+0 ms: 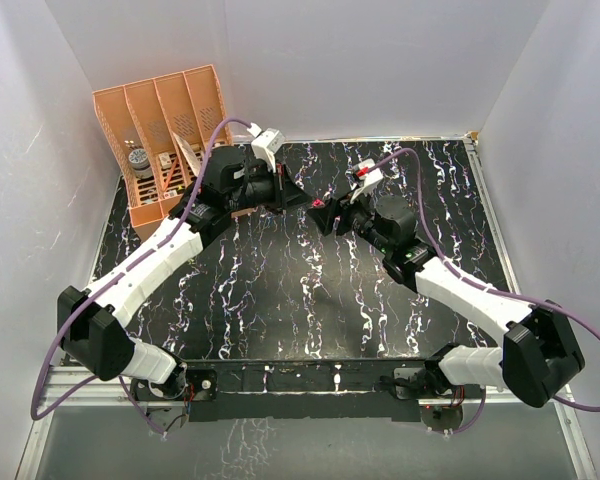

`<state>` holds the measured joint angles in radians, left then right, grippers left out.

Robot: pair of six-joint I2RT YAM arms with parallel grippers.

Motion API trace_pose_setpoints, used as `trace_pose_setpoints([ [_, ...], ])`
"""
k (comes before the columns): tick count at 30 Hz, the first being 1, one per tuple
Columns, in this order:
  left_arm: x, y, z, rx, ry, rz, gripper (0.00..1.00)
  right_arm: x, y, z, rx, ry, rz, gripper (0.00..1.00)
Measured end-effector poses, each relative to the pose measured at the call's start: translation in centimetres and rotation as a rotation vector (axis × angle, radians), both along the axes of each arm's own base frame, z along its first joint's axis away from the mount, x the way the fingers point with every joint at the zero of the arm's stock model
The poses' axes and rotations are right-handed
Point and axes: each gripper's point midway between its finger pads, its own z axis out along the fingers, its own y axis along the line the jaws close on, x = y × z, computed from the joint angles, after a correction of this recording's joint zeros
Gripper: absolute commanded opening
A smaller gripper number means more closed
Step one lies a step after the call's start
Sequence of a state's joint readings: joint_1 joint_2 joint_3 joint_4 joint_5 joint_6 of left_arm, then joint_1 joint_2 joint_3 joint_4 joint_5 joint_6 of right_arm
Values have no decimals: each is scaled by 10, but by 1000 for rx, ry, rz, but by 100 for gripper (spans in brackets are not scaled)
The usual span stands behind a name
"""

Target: Put the keys on the keyring

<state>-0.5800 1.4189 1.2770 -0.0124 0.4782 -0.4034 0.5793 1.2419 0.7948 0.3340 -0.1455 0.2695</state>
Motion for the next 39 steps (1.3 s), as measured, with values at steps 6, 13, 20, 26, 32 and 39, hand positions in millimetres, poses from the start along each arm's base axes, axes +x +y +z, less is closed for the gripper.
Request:
trace_pose_setpoints([
  [6,-2,2,-6,24,21,0,0,2,-5,2,-8,-10,-30,54],
  [13,-3,3,-13,54,49,-7,0,4,-8,0,-28,-15,-44,54],
  [20,-4,2,-18,74,72,-18,0,4,-10,3,-30,-25,-54,54],
  [26,-7,3,-19,82,78,-27,0,4,-11,4,-29,-30,-59,54],
  [32,-4,4,-25,109,92,-21,0,4,-11,3,-36,-26,-57,54],
  [39,19,8,-10,189,24,35,0,-8,-14,-3,-47,3,-33,56],
])
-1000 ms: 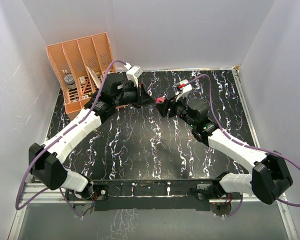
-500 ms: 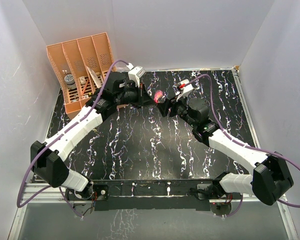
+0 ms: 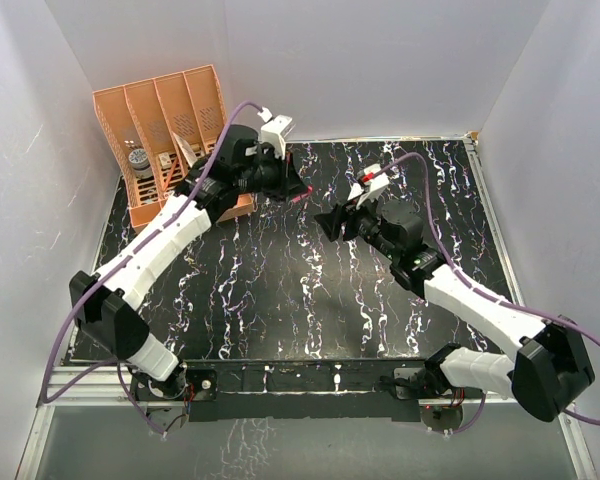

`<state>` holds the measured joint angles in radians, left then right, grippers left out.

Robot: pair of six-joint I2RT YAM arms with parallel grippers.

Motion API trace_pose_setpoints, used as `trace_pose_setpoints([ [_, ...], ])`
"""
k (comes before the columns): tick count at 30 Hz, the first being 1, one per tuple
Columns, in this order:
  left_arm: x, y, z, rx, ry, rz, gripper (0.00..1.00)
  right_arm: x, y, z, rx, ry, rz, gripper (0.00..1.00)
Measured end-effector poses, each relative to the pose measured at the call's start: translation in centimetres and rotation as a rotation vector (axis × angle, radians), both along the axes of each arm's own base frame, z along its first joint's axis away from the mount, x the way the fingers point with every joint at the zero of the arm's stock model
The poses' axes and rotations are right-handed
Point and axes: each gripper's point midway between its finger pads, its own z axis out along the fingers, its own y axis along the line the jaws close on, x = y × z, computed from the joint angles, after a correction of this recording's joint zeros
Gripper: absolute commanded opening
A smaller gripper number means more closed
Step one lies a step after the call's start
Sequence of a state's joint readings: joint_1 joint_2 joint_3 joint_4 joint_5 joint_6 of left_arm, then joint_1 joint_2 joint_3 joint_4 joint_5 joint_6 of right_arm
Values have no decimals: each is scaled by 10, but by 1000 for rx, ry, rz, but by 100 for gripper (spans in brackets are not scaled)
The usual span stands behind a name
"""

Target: Put the keys on the keyring

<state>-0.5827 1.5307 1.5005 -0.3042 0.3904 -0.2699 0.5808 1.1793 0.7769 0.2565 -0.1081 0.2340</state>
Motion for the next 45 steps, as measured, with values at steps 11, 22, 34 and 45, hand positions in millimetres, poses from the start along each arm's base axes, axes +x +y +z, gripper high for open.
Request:
trace_pose_setpoints([
  [11,24,-5,-42,224,70,-85,0,-5,-21,4,-21,4,-83,58],
  [22,-5,33,-153,634,404,-171,0,5,-58,6,-18,17,-299,61],
  [34,16,58,-121,709,212,18,0,5,-72,9,-12,4,-359,62],
  [45,-11,3,-72,363,156,-185,0,8,-104,13,-3,9,-512,71],
])
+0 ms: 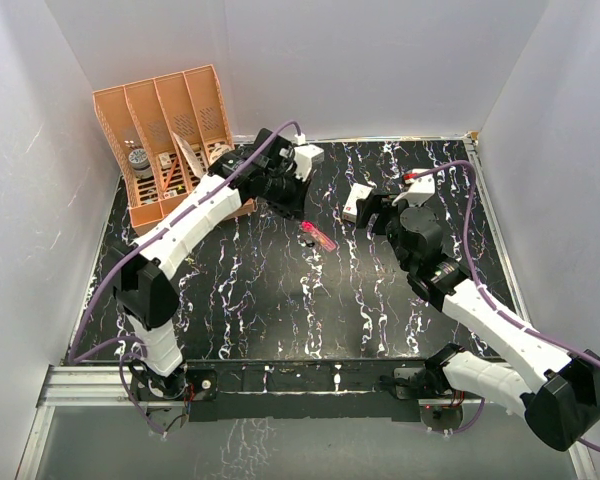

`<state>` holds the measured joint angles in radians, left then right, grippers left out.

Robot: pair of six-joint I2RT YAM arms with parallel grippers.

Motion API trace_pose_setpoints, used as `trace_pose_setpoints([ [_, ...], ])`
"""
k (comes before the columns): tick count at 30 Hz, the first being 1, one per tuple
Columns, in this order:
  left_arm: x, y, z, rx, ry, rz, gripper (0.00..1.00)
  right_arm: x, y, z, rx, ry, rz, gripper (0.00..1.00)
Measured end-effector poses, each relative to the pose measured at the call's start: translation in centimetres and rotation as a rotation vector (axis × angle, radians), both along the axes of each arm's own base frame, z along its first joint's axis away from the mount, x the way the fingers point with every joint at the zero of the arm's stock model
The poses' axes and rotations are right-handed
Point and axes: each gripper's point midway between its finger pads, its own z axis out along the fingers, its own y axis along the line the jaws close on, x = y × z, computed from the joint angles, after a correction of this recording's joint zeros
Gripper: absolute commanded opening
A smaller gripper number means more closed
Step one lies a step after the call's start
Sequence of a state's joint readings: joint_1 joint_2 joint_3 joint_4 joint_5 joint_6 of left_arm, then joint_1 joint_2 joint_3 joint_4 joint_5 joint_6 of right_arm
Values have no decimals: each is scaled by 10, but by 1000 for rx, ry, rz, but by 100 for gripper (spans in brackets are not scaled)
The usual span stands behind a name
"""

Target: Put the keys on the keyring

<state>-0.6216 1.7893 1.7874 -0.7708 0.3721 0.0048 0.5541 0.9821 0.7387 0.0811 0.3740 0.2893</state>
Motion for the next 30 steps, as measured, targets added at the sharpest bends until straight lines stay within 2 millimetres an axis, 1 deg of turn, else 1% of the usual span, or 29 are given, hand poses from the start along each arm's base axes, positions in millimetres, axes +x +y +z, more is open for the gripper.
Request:
trace_pose_setpoints([
  [1,3,5,-4,31,-6,24,0,0,-2,-2,-4,8,-10,71],
  [4,17,30,-20,170,-32,127,0,0,-7,-6,-9,21,-31,72],
  [6,21,41,-26,229,-37,164,0,0,-7,-6,-9,23,-35,72],
  [7,21,44,-27,236,-36,170,0,0,-7,-6,-9,24,-35,72],
  [8,22,43,-27,226,-30,167,0,0,-7,-6,-9,24,-35,72],
  [9,21,39,-26,197,-21,152,0,0,-7,-6,-9,24,-35,72],
  [12,13,15,-18,63,13,75,0,0,-8,-6,-9,24,-36,75],
  [14,2,-1,-13,-27,47,9,0,0,-8,-6,-10,23,-39,76],
  [17,-4,-10,-10,-75,65,-27,0,1,-10,-6,-10,22,-48,78],
  [19,0,-4,-14,-31,48,9,0,1,-12,-5,-9,21,-54,78],
  [22,14,19,-25,90,6,110,0,2,-14,-5,-9,20,-60,81],
  [24,17,28,-29,127,0,142,0,2,-14,-5,-9,20,-61,83],
  [26,18,26,-29,81,13,132,0,2,-14,-5,-8,20,-62,89],
  [28,11,20,-29,-10,55,93,0,2,-15,-5,-5,21,-63,97],
  [30,4,16,-27,-82,88,66,0,2,-15,-5,-5,21,-63,98],
])
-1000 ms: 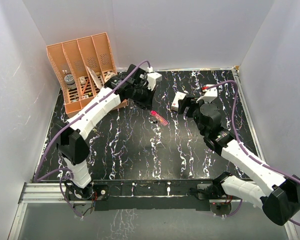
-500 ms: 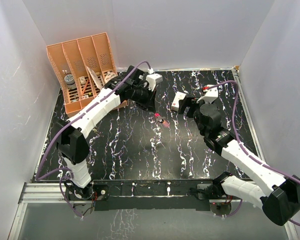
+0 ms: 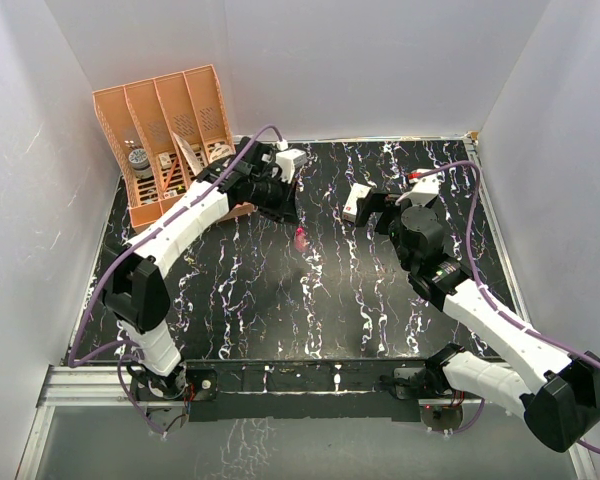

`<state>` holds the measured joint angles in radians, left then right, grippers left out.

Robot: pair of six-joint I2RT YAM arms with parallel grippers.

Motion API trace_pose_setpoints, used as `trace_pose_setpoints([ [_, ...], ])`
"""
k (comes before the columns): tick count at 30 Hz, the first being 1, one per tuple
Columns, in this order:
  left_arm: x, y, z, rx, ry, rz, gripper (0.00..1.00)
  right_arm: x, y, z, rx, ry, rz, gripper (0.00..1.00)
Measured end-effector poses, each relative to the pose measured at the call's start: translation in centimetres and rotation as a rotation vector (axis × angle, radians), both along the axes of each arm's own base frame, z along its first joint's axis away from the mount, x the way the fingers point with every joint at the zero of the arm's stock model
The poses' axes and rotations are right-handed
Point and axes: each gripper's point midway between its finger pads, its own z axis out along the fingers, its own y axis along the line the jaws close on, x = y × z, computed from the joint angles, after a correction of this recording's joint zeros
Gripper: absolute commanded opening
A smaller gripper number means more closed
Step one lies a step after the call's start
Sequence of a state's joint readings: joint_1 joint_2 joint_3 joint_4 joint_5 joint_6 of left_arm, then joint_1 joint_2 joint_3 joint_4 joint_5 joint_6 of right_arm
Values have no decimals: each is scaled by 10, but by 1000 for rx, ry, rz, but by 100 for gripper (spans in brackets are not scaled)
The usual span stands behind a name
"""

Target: Put the keys on the keyring

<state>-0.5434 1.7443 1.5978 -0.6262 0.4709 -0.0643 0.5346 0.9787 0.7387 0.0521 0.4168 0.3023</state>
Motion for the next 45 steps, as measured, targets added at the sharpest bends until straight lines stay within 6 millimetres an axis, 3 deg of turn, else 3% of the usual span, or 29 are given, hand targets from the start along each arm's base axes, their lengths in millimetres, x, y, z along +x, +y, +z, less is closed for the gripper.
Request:
trace_pose_setpoints([
  [7,17,14,-1,50,-51,77,0,1,-13,-5,0,25,-75,98],
  [14,19,13,-3,48,-56,83,0,11,-29,-20,-8,100,-191,98],
  [18,15,2,1,26,-61,64,0,11,-37,-20,15,102,-226,98],
  [25,-5,-36,2,-34,-49,-20,0,6,-58,1,75,47,-291,98],
  [29,-12,-56,-10,-48,-28,-48,0,3,-68,9,96,20,-312,98],
  [34,-26,-70,-40,-37,36,-67,0,0,-77,17,112,-4,-333,98],
  [40,-30,-79,-59,-28,63,-65,0,0,-85,14,115,-3,-345,98],
  [45,-22,-76,-64,-5,41,-40,0,1,-84,14,122,-2,-335,98],
])
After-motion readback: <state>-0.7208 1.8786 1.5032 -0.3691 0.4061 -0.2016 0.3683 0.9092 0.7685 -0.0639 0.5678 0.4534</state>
